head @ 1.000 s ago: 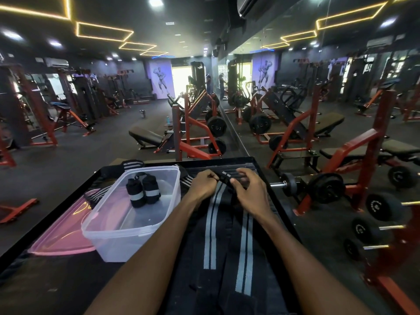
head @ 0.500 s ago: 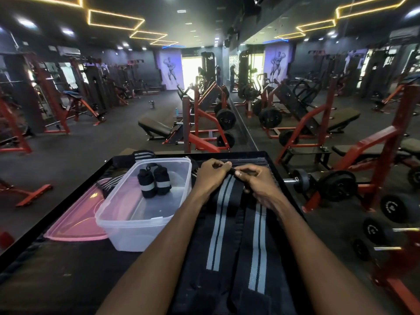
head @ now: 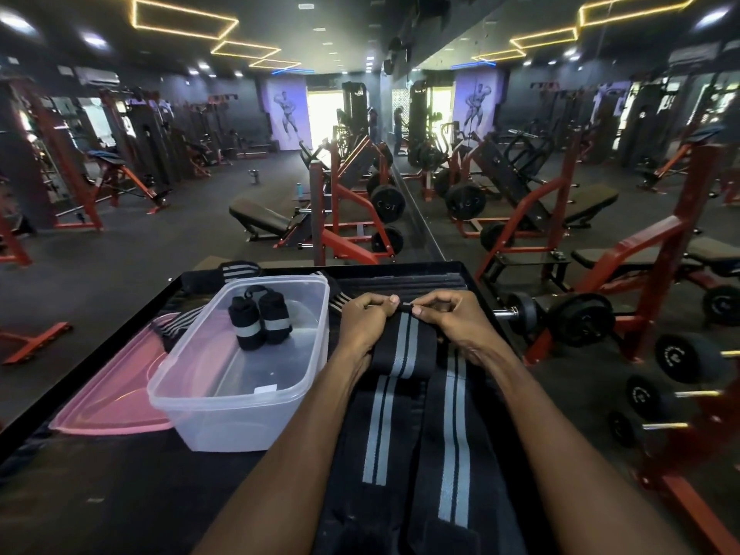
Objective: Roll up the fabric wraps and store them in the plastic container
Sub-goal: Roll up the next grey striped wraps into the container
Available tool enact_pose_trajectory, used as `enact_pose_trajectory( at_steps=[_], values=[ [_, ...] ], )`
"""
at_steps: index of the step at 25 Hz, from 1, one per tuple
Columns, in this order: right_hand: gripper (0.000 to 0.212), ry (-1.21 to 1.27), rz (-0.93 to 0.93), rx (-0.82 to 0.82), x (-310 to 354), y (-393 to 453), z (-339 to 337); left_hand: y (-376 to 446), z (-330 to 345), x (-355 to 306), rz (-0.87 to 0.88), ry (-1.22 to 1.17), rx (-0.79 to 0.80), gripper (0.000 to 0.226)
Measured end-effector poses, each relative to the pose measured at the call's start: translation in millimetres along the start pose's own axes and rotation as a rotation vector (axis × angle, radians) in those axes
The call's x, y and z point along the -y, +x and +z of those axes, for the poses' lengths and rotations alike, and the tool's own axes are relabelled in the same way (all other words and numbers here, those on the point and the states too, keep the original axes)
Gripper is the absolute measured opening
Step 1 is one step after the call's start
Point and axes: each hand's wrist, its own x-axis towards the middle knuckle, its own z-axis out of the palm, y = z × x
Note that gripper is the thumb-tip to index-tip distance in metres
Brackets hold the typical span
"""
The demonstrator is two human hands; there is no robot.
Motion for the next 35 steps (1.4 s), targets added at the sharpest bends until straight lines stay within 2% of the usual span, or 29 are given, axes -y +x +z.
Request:
enact_pose_trajectory(
  at_steps=[4,9,13,18,24,28,32,35],
  values=[
    [0.007,0.025,-0.022,-0.007,-3.2,1.7,0.2,2.7,-0.5,3.9,0.06,0.0,0.053,0.018],
    [0.01,0.068,-0.034,0.049,-10.1,6.1,0.8,5.3,-4.8,10.5,0.125,0.054,0.034,0.024],
    [0.009,-0.003,-0.095,0.067,-10.2,5.3,1.2,5.0,-5.1,12.5,0.145,0.042,0.018,0.029],
    [0.012,0.024,-0.129,0.036,-6.7,2.9,0.6,0.7,-3.1,11.7,0.131,0.021,0.098,0.019],
    [0.013,0.13,-0.085,0.069,-8.2,2.5,-0.8,-0.8,-0.7,8.1,0.151,-0.03,0.074,0.014],
    [0.008,0.025,-0.107,0.052,-9.4,2.5,-1.0,-2.0,0.8,7.9,0.18,-0.019,0.059,0.019],
    [0.013,0.038,-0.13,-0.005,-8.2,0.7,0.4,-4.0,1.7,7.9,0.109,-0.043,0.064,0.006],
    [0.016,0.043,-0.128,-0.006,-7.8,0.3,0.0,-1.8,1.4,9.3,0.067,0.002,0.08,0.015]
  ],
)
